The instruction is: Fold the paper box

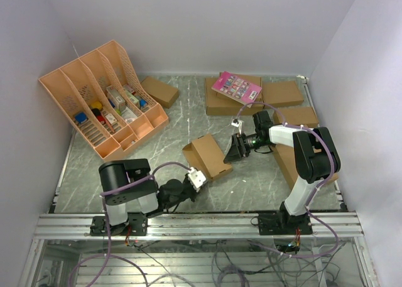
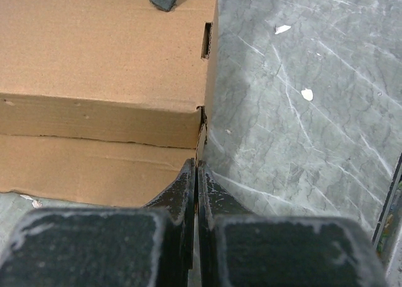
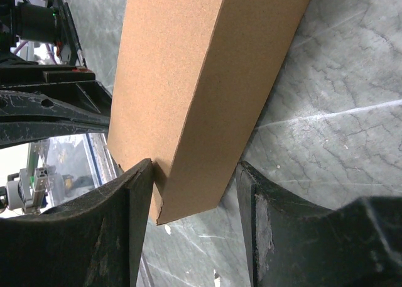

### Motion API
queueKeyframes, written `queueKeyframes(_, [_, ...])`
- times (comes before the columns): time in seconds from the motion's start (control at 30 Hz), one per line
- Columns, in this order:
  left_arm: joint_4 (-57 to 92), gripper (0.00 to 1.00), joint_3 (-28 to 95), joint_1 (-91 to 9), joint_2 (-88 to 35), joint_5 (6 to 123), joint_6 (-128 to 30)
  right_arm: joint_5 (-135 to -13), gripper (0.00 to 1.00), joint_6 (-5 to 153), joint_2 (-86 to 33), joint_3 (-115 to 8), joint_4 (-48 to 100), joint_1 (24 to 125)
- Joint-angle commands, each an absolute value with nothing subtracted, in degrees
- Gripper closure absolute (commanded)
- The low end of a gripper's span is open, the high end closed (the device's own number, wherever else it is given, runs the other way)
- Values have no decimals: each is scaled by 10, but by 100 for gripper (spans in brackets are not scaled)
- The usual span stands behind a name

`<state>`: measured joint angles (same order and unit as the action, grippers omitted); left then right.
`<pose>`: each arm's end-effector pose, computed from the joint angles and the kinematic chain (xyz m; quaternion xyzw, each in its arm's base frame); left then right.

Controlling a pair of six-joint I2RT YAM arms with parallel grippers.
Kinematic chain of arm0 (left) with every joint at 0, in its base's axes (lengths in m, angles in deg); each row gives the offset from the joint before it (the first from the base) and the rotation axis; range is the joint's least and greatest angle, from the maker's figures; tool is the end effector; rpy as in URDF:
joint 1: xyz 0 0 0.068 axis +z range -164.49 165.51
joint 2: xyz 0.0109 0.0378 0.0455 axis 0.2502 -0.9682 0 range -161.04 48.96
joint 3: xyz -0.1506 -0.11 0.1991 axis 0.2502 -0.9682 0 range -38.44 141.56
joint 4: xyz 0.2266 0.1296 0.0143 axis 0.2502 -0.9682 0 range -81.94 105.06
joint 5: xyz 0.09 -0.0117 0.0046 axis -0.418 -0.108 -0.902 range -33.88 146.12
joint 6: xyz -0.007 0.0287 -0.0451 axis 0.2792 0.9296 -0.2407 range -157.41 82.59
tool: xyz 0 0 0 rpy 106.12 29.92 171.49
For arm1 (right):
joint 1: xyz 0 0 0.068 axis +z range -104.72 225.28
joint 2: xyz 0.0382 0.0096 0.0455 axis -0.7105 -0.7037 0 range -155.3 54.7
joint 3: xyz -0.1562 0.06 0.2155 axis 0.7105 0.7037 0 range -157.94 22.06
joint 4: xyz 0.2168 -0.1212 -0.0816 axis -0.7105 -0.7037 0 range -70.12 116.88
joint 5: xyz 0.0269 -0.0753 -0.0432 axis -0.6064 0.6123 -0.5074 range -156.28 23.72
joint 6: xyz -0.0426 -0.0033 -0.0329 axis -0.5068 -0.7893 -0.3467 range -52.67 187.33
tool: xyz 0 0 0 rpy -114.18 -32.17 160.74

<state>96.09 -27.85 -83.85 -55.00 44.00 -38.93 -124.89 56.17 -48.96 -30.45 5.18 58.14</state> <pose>0.0900 -0.2177 0.0984 0.3773 0.6798 -0.2946 0.5557 0.2956 0.0987 0.1285 -0.2509 0.8282 0.4859 0.1229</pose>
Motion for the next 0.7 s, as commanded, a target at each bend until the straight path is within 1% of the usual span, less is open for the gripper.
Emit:
queueKeyframes(0.0, [942,93,-263,-825,-524,441,-414,-1183,47,536,-504,-305,56,588])
queueKeyframes(0.27, [779,93,-212,-807,-449,455,-435,-1186,47,532,-502,-306,54,594])
queueKeyframes(0.43, [698,93,-180,-805,-425,469,-428,-1186,47,531,-500,-307,54,596])
queueKeyframes(0.57, [598,93,-129,-803,-411,470,-430,-1187,47,530,-499,-307,53,598])
queueKeyframes(0.6, [578,92,-120,-802,-408,471,-429,-1187,47,530,-499,-307,52,598])
queueKeyframes(0.67, [547,87,-104,-800,-398,469,-431,-1187,47,529,-499,-308,50,599])
